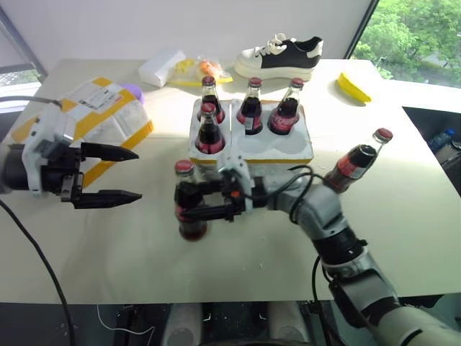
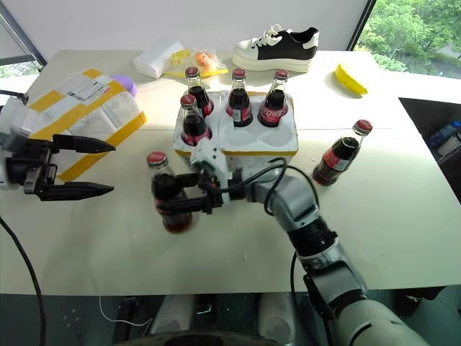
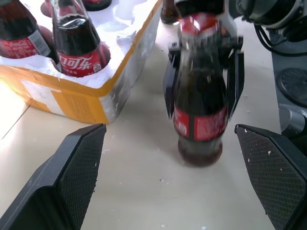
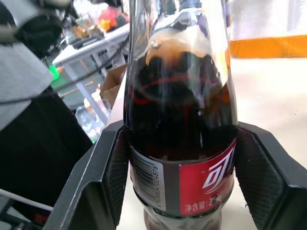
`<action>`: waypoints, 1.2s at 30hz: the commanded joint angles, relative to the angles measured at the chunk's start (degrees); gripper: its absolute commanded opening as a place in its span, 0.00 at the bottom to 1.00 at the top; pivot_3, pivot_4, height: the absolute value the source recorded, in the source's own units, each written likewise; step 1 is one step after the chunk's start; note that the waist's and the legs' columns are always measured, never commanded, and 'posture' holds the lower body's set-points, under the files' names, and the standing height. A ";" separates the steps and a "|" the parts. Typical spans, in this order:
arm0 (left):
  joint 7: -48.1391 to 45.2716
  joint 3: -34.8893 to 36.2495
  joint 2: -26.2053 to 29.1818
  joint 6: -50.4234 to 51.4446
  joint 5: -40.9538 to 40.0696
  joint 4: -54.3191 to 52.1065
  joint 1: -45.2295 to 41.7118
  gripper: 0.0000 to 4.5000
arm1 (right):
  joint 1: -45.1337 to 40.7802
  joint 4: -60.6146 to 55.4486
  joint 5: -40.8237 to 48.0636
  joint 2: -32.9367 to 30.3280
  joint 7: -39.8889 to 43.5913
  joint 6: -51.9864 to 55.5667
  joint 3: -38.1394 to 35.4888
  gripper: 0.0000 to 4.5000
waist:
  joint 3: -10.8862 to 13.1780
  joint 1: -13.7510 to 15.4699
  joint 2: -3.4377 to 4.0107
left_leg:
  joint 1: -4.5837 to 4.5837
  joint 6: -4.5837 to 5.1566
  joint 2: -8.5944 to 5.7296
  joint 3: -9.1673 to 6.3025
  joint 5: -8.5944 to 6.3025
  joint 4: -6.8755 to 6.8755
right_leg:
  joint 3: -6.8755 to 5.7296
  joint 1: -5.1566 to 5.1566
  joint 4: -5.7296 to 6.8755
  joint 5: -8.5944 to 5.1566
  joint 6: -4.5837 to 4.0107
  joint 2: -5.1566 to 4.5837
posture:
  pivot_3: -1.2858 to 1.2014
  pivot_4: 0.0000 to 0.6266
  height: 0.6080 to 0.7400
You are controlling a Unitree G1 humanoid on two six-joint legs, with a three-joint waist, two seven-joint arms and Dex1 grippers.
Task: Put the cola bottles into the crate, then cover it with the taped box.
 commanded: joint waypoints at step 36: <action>1.76 -7.05 -5.62 -1.58 0.08 1.67 -11.14 1.00 | -8.80 12.80 -6.20 -11.06 -10.41 -6.91 -12.89 0.89 | 0.04 -0.18 0.04 | -0.06 0.03 -0.02 0.06 0.03 -0.07 | 0.01 -0.09 0.19 -0.01 0.03 -0.02 | 0.52 0.24 1.00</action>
